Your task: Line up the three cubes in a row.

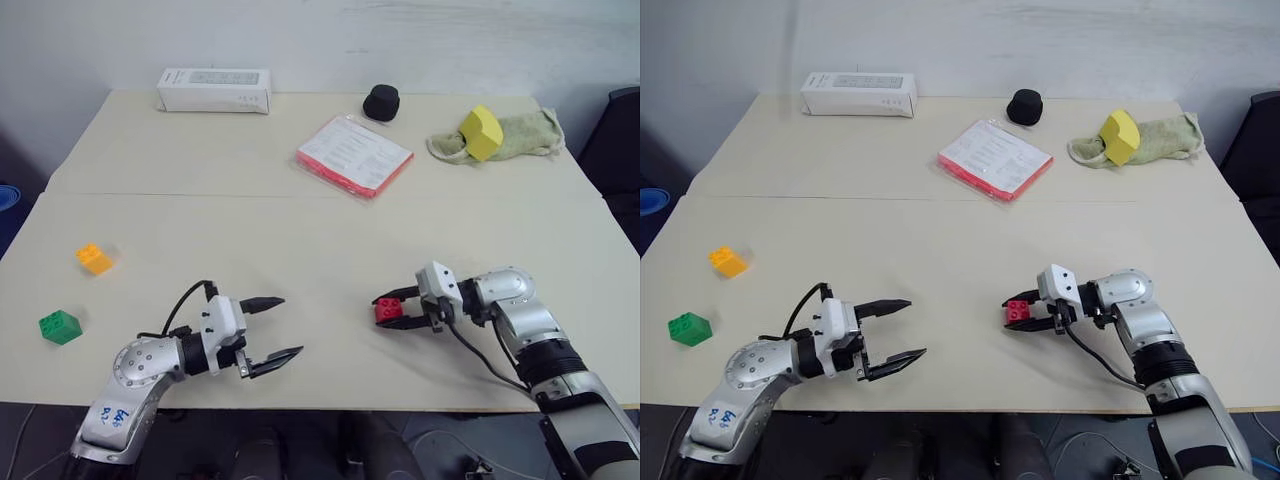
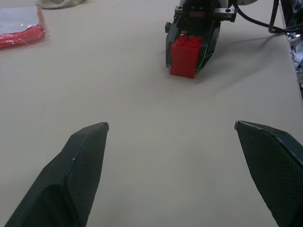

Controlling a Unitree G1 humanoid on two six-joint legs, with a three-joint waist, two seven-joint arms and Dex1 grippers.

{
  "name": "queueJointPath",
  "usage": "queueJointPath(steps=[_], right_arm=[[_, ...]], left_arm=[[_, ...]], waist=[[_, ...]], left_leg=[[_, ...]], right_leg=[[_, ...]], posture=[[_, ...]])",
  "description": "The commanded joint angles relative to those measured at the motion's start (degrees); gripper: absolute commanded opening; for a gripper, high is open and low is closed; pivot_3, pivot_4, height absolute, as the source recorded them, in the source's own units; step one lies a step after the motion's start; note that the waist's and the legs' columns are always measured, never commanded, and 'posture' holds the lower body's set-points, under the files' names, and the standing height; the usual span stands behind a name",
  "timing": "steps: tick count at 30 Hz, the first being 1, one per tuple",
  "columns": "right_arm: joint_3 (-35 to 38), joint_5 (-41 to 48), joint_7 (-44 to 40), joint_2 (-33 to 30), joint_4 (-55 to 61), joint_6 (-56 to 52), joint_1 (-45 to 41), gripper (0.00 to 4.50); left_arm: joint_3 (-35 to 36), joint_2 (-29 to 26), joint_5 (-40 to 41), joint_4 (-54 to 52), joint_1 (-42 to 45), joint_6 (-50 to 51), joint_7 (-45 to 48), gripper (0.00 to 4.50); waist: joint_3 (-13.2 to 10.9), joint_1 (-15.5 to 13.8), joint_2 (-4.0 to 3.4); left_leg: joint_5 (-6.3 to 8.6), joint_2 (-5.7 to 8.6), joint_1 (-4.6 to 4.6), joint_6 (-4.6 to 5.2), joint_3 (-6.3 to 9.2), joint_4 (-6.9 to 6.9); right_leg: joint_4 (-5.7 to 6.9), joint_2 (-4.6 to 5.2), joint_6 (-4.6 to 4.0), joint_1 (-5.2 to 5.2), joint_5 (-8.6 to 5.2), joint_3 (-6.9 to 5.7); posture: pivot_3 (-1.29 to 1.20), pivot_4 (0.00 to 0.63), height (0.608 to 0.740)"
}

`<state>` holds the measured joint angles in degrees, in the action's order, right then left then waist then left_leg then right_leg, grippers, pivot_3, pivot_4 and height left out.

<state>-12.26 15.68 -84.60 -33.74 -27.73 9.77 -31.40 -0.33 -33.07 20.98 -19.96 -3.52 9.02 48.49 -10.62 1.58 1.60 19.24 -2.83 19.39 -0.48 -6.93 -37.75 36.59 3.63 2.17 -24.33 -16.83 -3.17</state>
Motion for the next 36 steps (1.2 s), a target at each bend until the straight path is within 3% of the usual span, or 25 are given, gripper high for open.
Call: queueJointPath(steps=[1, 7, 13, 19, 22, 27, 31, 36], right_arm=[[2.78, 0.65, 1.55, -0.3, 1.95, -0.05, 0.99, 2.52], [9.91, 6.42, 2.05, -5.13, 15.75, -2.1, 5.9, 4.48], [19.96, 15.36, 5.65, -6.66, 27.76, -5.46, 18.45, 4.48], [23.72, 17.01, 11.67, 0.54, 34.34, -0.3, 29.53, 4.48], [23.62, 21.16, 14.22, 2.06, 38.0, -4.49, 31.22, 4.48], [22.26, 20.22, 16.53, 4.07, 39.77, -3.12, 29.84, 4.48], [20.95, 19.53, 16.59, 4.03, 39.52, -3.5, 28.36, 4.48], [19.33, 19.21, 16.65, 3.79, 39.48, -4.82, 26.82, 4.48]], left_arm=[[1.02, -0.46, -0.06, -1.89, -0.73, -0.79, -0.21, 4.5], [8.35, -0.2, 1.8, -0.1, -5.28, -2.97, -1.81, 4.5], [21.71, 4.43, 0.71, 1.19, -15.72, -8.49, -9.61, 4.5], [34.26, 15.32, 2.67, 0.78, -25.52, -11.88, -21.07, 4.5], [38.98, 21.63, 4.97, 0.4, -29.42, -12.56, -26.49, 4.5], [44.09, 27.9, 8.31, 3.07, -29.11, -12.63, -34.79, 4.5], [43.17, 29.2, 10.13, -0.53, -25.79, -10.68, -40.33, 4.5], [42.68, 28.86, 5.01, -2.07, -17.96, -5.93, -53.96, 4.5]], waist=[[0.0, 0.0, -0.01], [-0.05, 0.01, -0.1], [-0.05, -0.09, -0.08], [-0.03, 0.0, -0.04], [-0.05, 0.03, -0.02], [-0.04, -0.12, 0.15], [-0.03, -0.1, 0.13], [0.01, -0.21, 0.17]], left_leg=[[0.0, 0.0, 0.01, -0.02, 0.0, 0.0], [0.01, -0.03, 0.19, -0.08, -0.01, 0.03], [0.23, -0.04, 0.17, 0.24, 0.03, 0.1], [0.3, -0.05, 0.05, 0.28, 0.02, 0.13], [0.32, -0.02, 0.05, 0.31, -0.01, 0.12], [0.34, -0.02, 0.07, 0.31, 0.01, 0.11], [0.41, 0.01, 0.19, 0.44, -0.01, 0.12], [0.5, 0.01, 0.37, 0.6, -0.01, 0.02]], right_leg=[[0.01, 0.0, 0.0, -0.01, 0.0, 0.0], [0.0, -0.03, -0.02, -0.21, -0.01, -0.02], [-0.13, -0.03, -0.03, -0.14, -0.02, -0.06], [-0.14, -0.06, -0.02, -0.04, -0.02, -0.02], [-0.15, -0.05, -0.02, -0.05, -0.02, 0.01], [-0.19, -0.11, -0.01, -0.05, -0.02, 0.01], [-0.43, -0.12, 0.08, -0.05, 0.03, 0.02], [-0.61, -0.09, 0.25, -0.06, 0.14, 0.01]], posture=[[0.0, 0.15, 0.74], [0.0, 0.15, 0.74], [0.0, 0.15, 0.74], [0.0, 0.15, 0.74], [0.0, 0.15, 0.74], [0.0, 0.15, 0.74], [0.0, 0.15, 0.74], [0.0, 0.15, 0.74]])
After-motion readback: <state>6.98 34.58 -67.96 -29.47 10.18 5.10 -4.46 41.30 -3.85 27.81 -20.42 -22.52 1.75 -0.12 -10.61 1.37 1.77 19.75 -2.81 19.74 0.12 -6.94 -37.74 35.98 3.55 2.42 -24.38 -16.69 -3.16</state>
